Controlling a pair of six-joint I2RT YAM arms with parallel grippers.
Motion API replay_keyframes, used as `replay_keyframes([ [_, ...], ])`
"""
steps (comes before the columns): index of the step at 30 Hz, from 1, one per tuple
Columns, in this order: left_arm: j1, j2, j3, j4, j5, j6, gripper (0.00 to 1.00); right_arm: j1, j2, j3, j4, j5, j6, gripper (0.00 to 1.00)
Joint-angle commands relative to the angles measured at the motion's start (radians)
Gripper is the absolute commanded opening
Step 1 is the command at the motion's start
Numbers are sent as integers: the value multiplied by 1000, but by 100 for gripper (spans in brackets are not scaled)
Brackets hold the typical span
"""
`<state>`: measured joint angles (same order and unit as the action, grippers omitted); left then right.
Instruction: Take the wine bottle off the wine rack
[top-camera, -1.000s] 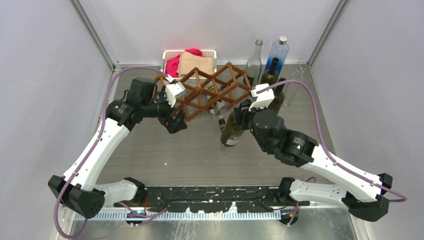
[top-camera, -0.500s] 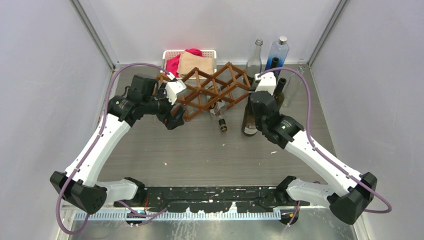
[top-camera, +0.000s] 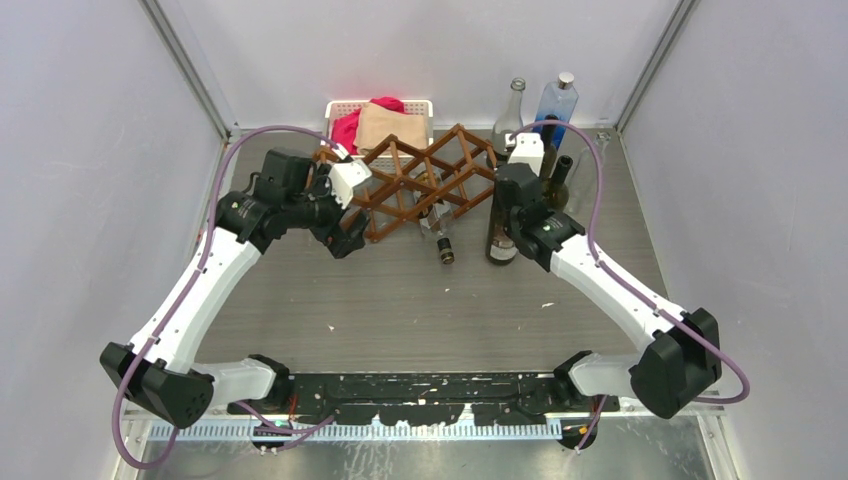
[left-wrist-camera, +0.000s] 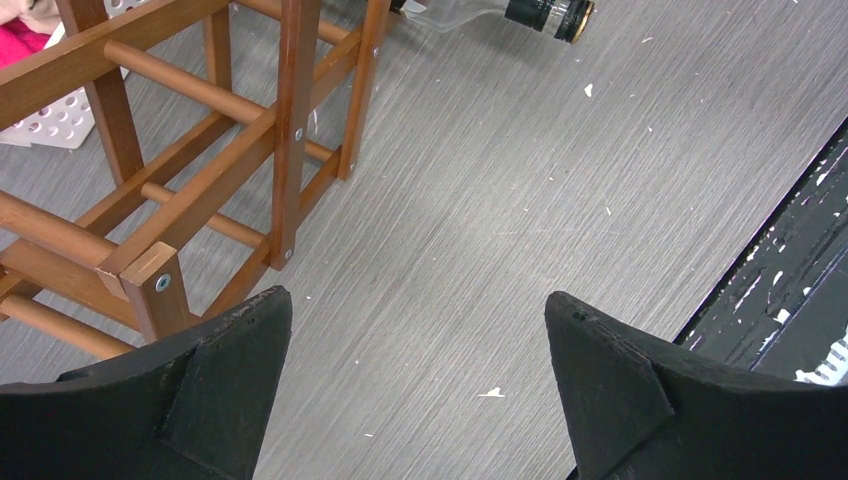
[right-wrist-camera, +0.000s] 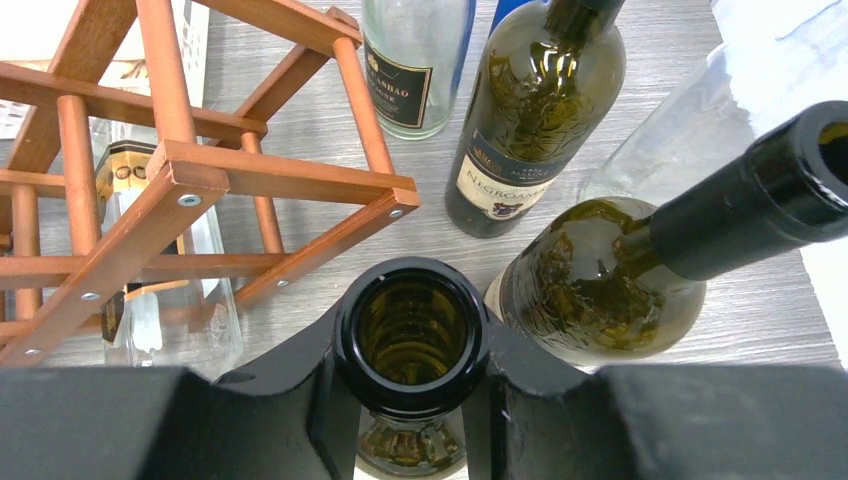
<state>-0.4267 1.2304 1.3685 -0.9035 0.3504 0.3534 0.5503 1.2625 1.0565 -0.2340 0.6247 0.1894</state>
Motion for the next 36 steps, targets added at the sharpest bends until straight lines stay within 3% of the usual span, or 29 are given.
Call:
replay_keyframes([
  [1,5,-31,1,21,0,23,97,-9,-4,79,157,2,-5,1],
  [3,3,-32,-2,26,2,24,97,-9,5,79,154,-2,2,3],
  [5,3,-34,-4,27,3,27,98,-9,12,75,155,-12,6,11],
  [9,3,-34,-5,31,3,29,99,-9,7,74,152,-11,19,51],
  [19,3,-33,-5,38,7,29,100,-9,-37,137,86,-46,32,83],
  [28,3,-28,7,41,4,28,100,84,-75,236,-21,-108,55,91],
  [36,3,-23,14,47,-4,33,100,257,16,272,-191,-230,187,76],
])
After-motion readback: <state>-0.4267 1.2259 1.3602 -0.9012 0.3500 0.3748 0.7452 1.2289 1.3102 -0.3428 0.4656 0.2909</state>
